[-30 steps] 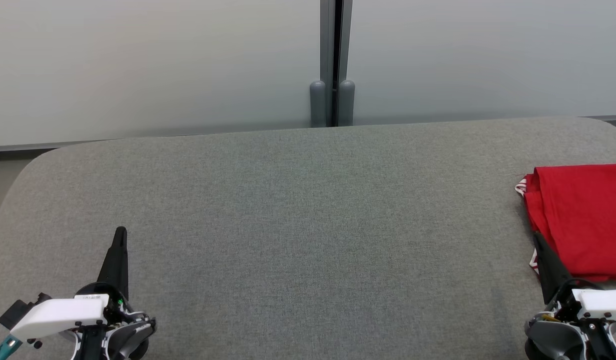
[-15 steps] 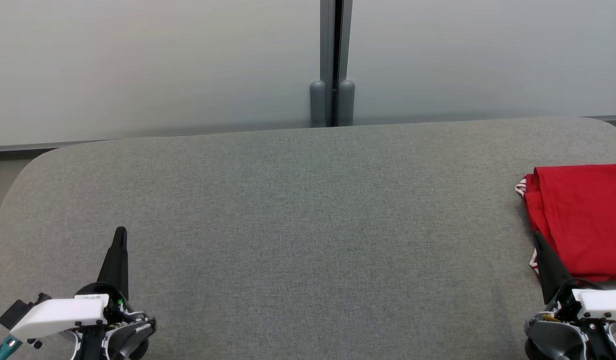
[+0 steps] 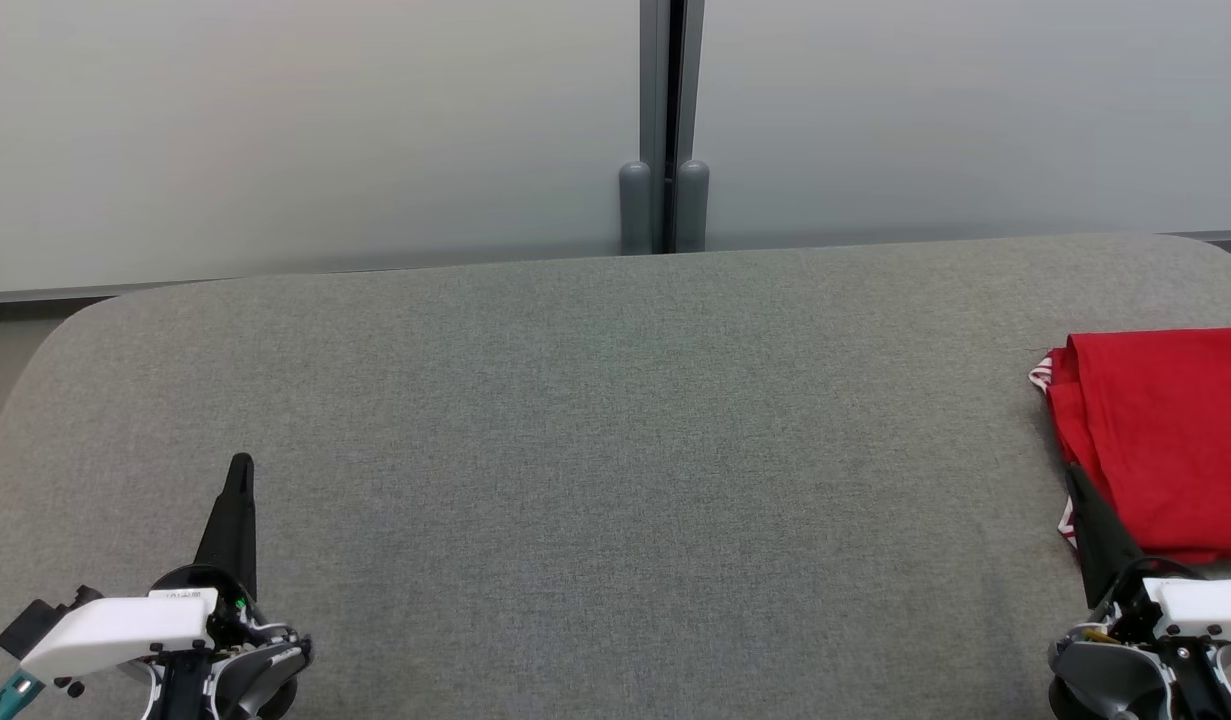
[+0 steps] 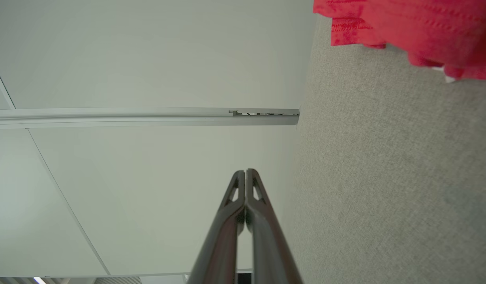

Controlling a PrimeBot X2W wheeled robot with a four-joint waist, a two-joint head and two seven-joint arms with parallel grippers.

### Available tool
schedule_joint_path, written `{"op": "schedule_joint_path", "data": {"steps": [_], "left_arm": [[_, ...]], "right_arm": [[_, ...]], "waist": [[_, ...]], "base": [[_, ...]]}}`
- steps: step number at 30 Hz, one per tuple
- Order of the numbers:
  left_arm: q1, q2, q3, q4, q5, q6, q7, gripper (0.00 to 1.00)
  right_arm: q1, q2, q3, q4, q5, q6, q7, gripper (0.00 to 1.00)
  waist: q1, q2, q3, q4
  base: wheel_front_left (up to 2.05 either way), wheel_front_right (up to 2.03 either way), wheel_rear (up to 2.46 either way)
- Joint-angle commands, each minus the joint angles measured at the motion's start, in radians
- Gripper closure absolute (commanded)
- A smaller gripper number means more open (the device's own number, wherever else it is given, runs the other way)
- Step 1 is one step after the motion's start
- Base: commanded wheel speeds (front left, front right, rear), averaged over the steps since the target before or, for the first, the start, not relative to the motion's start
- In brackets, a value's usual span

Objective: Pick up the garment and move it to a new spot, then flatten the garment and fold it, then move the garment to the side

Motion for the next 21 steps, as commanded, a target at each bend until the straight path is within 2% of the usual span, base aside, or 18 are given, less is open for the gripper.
{"op": "schedule_joint_path", "data": {"steps": [1, 21], "left_arm": [[-0.013, 0.006, 0.004, 0.0, -0.001, -0.005, 0.003, 1.0], [-0.013, 0.006, 0.004, 0.0, -0.001, -0.005, 0.003, 1.0]], "right_arm": [[-0.008, -0.004, -0.002, -0.003, 0.002, 0.0, 0.004, 1.0], [-0.008, -0.004, -0.001, -0.003, 0.002, 0.0, 0.004, 1.0]], "waist": [[0.0, -0.0001, 0.0, 0.0], [0.0, -0.0001, 0.0, 0.0]], "base": [[0.0, 0.0, 0.0], [0.0, 0.0, 0.0]]}}
